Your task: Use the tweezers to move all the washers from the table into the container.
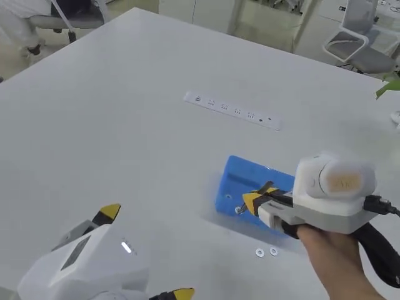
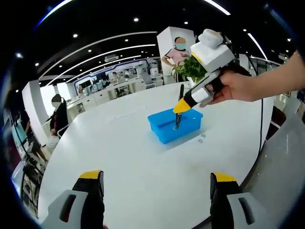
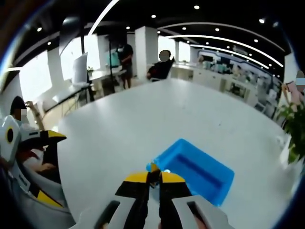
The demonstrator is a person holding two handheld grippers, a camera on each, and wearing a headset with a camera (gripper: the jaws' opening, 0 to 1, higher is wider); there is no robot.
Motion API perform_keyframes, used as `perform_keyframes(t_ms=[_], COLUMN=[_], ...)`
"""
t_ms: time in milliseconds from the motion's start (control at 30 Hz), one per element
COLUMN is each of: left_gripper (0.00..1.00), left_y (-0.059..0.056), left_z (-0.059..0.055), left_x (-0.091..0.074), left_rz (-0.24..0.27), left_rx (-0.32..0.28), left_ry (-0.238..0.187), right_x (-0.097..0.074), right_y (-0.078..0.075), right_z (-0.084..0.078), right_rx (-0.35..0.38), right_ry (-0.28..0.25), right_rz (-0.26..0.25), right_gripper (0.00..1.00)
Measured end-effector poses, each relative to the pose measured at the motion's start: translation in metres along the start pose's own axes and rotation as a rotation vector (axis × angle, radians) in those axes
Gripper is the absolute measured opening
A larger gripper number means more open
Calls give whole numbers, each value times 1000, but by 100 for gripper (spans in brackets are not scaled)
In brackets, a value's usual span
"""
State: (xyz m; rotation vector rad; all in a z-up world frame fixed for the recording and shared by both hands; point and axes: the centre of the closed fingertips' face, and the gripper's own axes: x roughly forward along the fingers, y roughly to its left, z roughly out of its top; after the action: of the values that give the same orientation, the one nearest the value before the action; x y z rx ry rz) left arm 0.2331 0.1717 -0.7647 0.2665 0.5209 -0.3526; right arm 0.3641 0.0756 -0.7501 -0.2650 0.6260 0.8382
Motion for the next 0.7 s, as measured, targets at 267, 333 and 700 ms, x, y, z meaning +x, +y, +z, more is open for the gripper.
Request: perform_keyframes(t_ms=[267, 333, 700], left_gripper=[95, 95, 95], left_y=[1, 1, 1], left_z=[0, 0, 1], left_x=[0, 0, 0], left_rz=[1, 4, 1], left_rx=[-3, -4, -2], left_ry=[-1, -3, -6], right_x=[-2, -1, 1], right_y=[-10, -17, -42], right_z=[18, 20, 28], right_rx=[0, 15, 57], right_ry=[-42, -49, -75], right_rz=[-18, -26, -76], right_gripper=[3, 3, 3])
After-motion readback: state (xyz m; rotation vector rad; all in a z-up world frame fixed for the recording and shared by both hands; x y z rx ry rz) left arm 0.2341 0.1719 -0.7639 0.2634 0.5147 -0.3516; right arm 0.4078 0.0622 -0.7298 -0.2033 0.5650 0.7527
